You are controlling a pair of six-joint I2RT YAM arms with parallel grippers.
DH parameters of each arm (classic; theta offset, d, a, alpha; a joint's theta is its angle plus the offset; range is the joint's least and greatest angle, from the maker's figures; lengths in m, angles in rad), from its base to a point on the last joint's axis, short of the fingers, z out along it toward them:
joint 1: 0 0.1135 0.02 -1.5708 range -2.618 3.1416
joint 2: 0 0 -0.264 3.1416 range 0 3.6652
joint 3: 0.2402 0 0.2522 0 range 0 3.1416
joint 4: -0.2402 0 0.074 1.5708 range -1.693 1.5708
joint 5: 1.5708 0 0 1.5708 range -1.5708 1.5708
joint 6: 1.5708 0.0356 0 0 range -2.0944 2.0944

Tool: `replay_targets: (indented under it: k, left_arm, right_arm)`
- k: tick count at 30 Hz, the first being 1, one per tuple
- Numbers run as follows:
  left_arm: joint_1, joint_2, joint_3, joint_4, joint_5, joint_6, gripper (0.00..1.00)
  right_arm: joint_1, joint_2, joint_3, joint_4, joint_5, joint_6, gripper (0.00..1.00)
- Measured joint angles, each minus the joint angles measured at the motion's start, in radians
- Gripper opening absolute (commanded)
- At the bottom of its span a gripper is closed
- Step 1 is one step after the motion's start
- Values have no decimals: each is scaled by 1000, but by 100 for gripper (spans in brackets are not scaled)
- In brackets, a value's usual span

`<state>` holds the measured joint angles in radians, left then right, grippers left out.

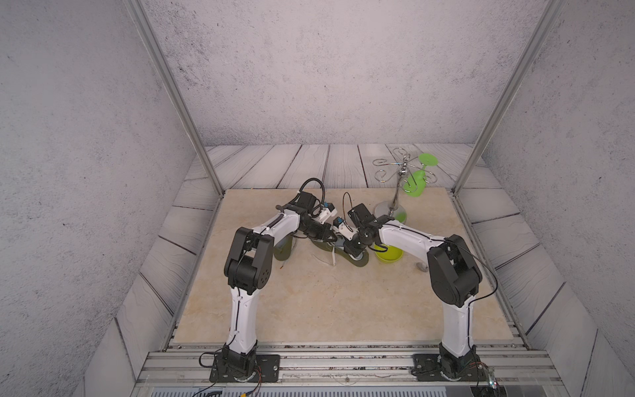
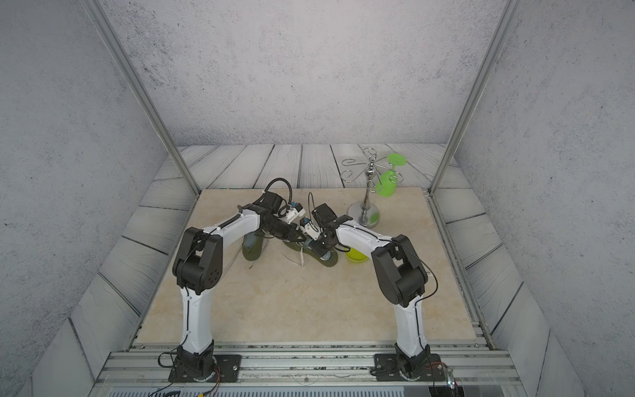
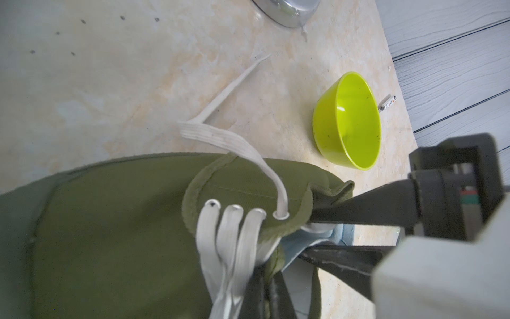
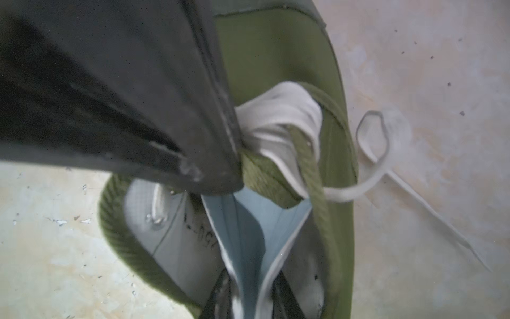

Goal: Insert the insole into the shoe

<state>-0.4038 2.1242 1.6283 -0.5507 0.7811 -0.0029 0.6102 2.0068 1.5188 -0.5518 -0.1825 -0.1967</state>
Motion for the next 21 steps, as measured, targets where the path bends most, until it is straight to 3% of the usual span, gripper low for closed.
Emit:
replay_targets:
  k: [21]
  left_arm:
    - [33, 30, 30, -51, 53, 41, 0]
  right_arm:
    - [1, 10, -68, 120, 88, -147, 30]
